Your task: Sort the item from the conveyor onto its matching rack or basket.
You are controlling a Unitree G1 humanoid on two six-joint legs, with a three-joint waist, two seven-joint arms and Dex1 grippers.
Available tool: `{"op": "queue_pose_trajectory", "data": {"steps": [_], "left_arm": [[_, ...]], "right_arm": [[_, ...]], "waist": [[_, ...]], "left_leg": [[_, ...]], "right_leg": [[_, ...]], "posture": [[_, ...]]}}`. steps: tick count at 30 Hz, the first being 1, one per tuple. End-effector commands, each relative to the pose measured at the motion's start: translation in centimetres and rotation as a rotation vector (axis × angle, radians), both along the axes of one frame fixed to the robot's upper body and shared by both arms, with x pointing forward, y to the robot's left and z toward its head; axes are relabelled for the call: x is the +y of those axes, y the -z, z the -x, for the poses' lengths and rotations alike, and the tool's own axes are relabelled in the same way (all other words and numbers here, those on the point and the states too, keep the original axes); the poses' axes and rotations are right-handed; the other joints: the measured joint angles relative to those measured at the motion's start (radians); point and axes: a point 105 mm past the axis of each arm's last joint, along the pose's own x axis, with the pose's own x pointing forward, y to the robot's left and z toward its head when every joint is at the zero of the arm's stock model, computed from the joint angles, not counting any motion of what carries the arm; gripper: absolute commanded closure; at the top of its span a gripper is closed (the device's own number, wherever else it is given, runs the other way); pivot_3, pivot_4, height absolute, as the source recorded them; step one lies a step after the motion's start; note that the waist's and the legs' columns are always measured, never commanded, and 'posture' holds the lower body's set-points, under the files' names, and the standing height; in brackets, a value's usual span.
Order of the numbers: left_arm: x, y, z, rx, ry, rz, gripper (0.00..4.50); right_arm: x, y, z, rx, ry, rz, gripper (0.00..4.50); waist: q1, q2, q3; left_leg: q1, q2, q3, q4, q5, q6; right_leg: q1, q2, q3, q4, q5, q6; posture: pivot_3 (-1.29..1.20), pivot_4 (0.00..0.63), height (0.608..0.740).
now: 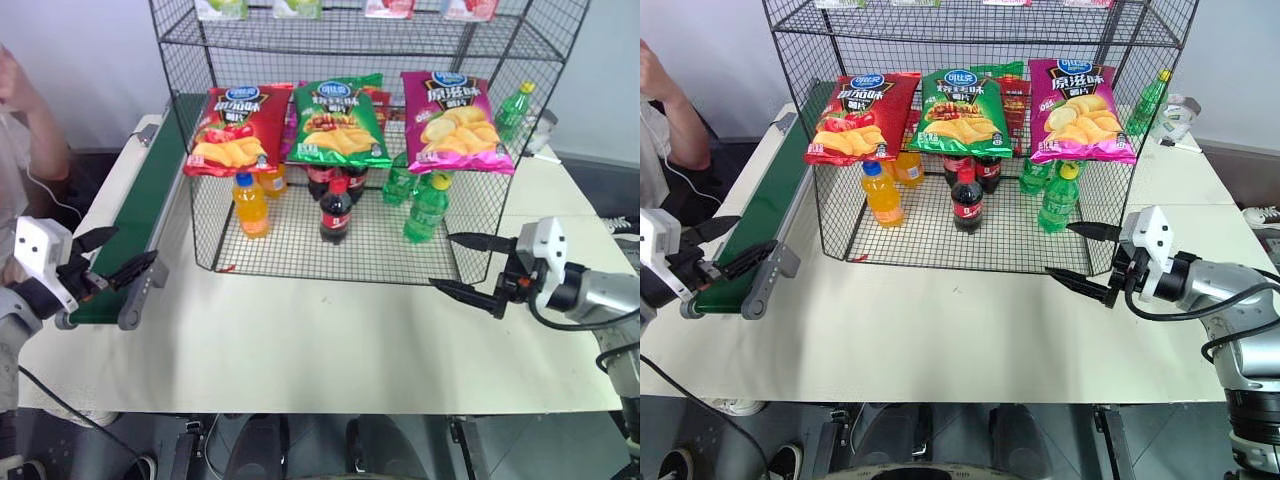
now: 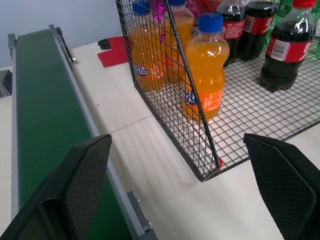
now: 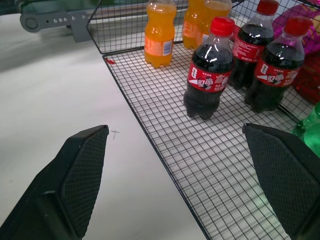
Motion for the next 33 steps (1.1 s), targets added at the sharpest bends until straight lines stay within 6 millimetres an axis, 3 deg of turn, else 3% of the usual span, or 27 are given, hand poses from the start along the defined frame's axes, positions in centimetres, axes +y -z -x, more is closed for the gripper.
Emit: {"op": "queue_pose_trajectory", "data": {"steps": [1,9,33], "left_arm": [[0.2,-0.9,0.1,-0.047,-0.003,-0.047,0.0],[0.1,-1.0,-0.2,-0.035,0.006,-0.036,0.0],[0.1,-0.8,-0.5,-0.069,0.003,-0.015,0.0]], "right_arm": [[-0.5,-0.6,0.0,-0.045,0.004,0.011,0.03],[-1.5,0.2,0.2,-0.044,0.007,0.018,0.03],[-2.0,0.7,-0.3,-0.064,0.004,0.043,0.03]], "waist": [[0.001,0.0,0.0],[0.001,0.0,0.0],[0.001,0.0,0.0]], "left_leg": [[0.0,0.0,0.0,0.0,0.0,0.0],[0.0,0.0,0.0,0.0,0.0,0.0],[0.0,0.0,0.0,0.001,0.0,0.0]], "right_leg": [[0.0,0.0,0.0,0.0,0.0,0.0],[0.0,0.0,0.0,0.0,0.0,0.0],[0.0,0.0,0.0,0.001,0.0,0.0]], "posture": [[0.0,0.15,0.739],[0.0,0.15,0.739],[0.0,0.15,0.739]]}}
